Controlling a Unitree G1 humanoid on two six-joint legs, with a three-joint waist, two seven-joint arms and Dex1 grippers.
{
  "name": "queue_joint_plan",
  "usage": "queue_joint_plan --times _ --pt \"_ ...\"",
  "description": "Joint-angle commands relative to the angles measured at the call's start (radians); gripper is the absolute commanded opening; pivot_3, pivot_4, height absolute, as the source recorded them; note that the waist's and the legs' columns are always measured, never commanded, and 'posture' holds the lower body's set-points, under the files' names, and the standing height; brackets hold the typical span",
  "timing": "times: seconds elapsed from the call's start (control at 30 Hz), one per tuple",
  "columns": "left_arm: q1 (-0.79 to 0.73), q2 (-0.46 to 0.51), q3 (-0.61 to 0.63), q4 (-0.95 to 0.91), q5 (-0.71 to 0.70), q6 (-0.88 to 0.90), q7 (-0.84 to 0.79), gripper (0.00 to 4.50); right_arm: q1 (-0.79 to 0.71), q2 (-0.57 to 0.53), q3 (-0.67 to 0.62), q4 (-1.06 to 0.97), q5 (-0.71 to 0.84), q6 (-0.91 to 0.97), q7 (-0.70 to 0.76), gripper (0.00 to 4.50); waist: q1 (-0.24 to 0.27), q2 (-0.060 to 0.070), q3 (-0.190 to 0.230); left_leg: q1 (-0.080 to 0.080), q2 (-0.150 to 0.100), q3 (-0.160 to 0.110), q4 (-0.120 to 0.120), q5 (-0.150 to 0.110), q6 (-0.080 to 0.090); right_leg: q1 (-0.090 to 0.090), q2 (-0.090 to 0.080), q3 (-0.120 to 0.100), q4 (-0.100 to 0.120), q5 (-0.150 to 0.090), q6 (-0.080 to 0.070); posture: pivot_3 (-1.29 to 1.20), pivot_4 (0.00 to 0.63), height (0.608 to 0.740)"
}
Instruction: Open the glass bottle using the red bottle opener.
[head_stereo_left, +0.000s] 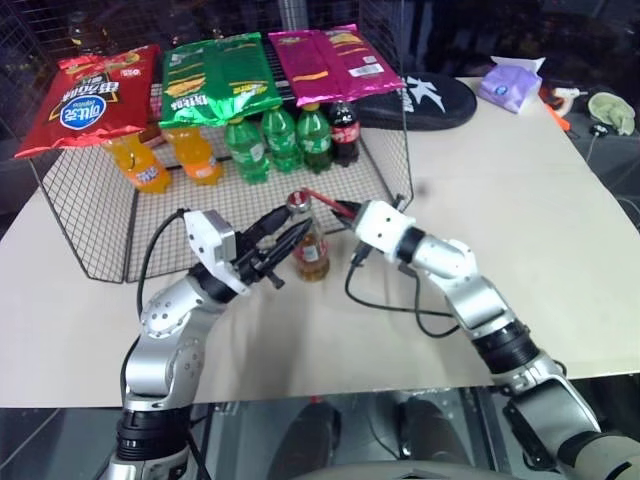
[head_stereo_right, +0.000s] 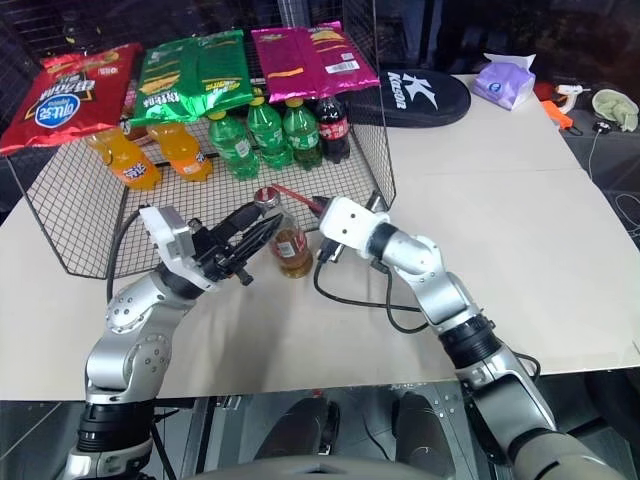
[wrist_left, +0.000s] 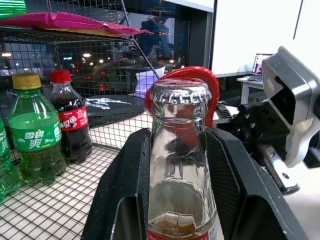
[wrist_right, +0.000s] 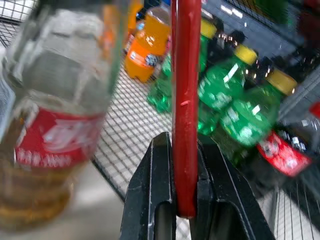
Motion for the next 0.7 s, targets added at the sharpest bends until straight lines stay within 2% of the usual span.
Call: queue_joint_plan --times 0.03,0.5,0.7 --pt "0.003 0.005 -0.025 0.011 0.006 0.012 -0.011 1.12 -0.031 0.008 0.007 0.01 -0.056 -0.108 -0.047 0.0 0.0 0.0 0.0 0.0 0.0 0.0 0.0 0.0 0.0 0.0 0.0 0.0 0.0 0.0 0.0 0.0 0.15 0.74" --pt "-0.008 0.003 -0.028 0.021 -0.002 0.021 -0.019 1.12 -0.082 -0.02 0.062 0.15 -0.263 -0.321 -0.145 0.0 -0.001 0.0 0.0 0.001 0.0 0.0 0.0 0.0 0.0 0.0 0.0 0.0 0.0 0.0 0.0 0.0 0.15 0.74" --pt "-0.013 0.0 -0.032 0.024 -0.001 0.022 -0.022 1.12 -0.138 0.009 0.065 0.288 -0.347 -0.414 -0.296 0.0 -0.002 0.0 0.0 0.001 0.0 0.0 0.0 0.0 0.0 0.001 0.0 0.0 0.0 0.0 0.0 0.0 0.15 0.74"
